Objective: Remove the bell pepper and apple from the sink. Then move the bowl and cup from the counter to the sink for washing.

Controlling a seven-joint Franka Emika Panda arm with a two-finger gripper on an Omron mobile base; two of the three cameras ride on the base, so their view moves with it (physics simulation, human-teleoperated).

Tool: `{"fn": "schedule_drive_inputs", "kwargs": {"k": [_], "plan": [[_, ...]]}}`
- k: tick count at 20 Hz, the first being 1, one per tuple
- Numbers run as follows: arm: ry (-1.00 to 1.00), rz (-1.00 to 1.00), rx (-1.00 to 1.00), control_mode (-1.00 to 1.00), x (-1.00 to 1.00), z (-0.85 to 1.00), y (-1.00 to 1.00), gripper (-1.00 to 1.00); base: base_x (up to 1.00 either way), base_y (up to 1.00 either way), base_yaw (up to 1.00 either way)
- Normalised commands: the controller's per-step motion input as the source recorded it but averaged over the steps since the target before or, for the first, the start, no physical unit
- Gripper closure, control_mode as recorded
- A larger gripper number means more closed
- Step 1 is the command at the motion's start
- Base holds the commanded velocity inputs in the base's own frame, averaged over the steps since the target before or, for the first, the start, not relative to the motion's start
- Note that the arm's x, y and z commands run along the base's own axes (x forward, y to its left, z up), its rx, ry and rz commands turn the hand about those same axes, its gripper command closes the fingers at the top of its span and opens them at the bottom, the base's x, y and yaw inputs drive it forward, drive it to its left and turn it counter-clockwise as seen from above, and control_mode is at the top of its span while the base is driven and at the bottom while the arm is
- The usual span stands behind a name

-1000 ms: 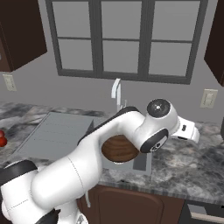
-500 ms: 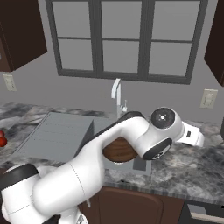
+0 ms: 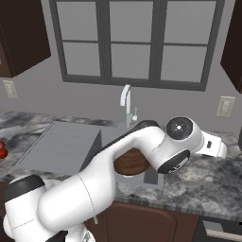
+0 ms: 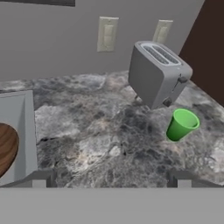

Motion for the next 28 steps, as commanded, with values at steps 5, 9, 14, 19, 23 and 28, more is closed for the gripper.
{"fn": "schedule_drive_inputs", "kwargs": {"k": [5, 9, 14, 19, 23, 28], "plan": [[0.00, 0.00, -0.03, -1.00, -0.12, 0.07, -0.17, -1.00, 0.00, 0.00, 0.00], [0.04, 0.00, -0.03, -1.00, -0.12, 0.06, -0.16, -1.00, 0.00, 0.00, 0.00], [0.06, 0.00, -0.04, -1.00, -0.15, 0.01, -0.15, -1.00, 0.00, 0.00, 0.00], [0.08, -0.01, -0.06, -1.00, -0.13, 0.00, -0.10, -1.00, 0.00, 0.00, 0.00], [0.08, -0.03, -0.04, -1.00, -0.15, 0.00, -0.09, -1.00, 0.00, 0.00, 0.00], [0.08, -0.06, -0.03, -1.00, -0.13, 0.00, -0.05, -1.00, 0.00, 0.00, 0.00]]}}
